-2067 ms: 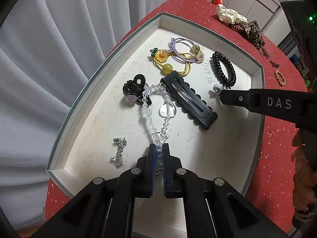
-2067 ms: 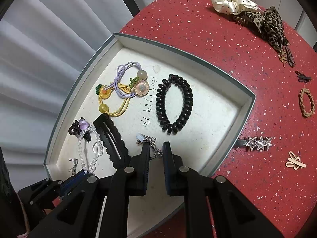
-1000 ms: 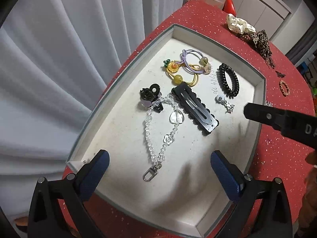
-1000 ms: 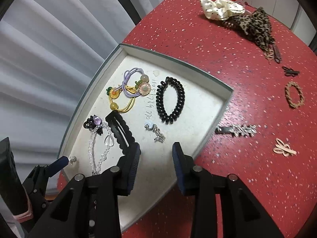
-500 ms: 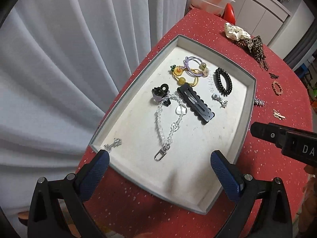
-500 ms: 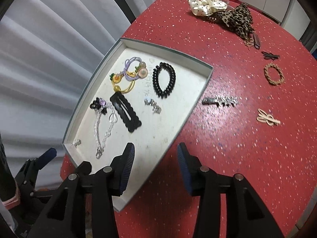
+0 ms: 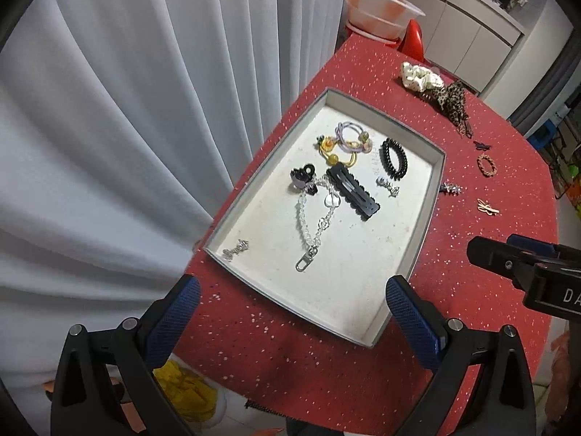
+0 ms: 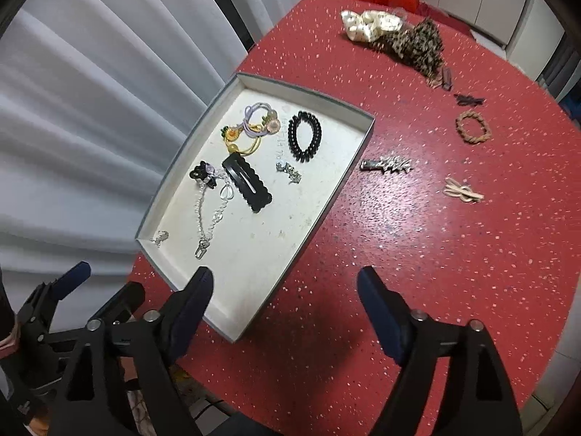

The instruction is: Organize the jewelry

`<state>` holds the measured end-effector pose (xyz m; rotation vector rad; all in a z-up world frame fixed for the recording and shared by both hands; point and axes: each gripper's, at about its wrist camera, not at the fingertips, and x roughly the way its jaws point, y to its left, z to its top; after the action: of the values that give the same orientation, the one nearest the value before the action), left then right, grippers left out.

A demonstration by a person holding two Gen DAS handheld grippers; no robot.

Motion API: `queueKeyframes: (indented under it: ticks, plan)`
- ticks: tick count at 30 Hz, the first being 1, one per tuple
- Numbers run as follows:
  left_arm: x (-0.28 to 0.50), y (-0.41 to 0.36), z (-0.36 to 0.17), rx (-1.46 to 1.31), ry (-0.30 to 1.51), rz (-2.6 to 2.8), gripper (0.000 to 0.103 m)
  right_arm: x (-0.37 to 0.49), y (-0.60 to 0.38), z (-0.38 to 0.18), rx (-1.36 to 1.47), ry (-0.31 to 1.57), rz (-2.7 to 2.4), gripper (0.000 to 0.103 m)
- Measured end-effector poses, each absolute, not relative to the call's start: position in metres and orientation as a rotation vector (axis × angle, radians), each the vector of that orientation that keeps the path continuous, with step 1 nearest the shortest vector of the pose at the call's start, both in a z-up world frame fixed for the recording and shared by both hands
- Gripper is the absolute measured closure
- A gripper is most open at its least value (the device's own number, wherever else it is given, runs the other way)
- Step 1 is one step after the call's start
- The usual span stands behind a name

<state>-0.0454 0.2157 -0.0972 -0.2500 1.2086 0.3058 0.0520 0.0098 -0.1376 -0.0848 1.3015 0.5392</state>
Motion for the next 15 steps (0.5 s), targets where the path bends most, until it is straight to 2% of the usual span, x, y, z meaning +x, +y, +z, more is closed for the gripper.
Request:
queueKeyframes:
  ticks: [9,11,12,15]
  plan:
    - [-0.057,0.213,-0.060,-0.232,1.159,0.329,0.001,0.032,0.008,-0.094,-0.131,1.212,0.527,0.015]
    - [-0.059,0.212,-0.053,-0.224,1.148,0.332,0.001,0.030,0.008,-0.086,-0.141,1.186,0.523,0.010]
    - [-0.060,0.211,-0.050,-0.220,1.144,0.333,0.001,0.029,0.008,-0.082,-0.141,1.171,0.520,0.001]
    - [-0.062,0.209,-0.043,-0.211,1.134,0.342,0.001,0.025,0.005,-0.069,-0.138,1.121,0.513,0.000]
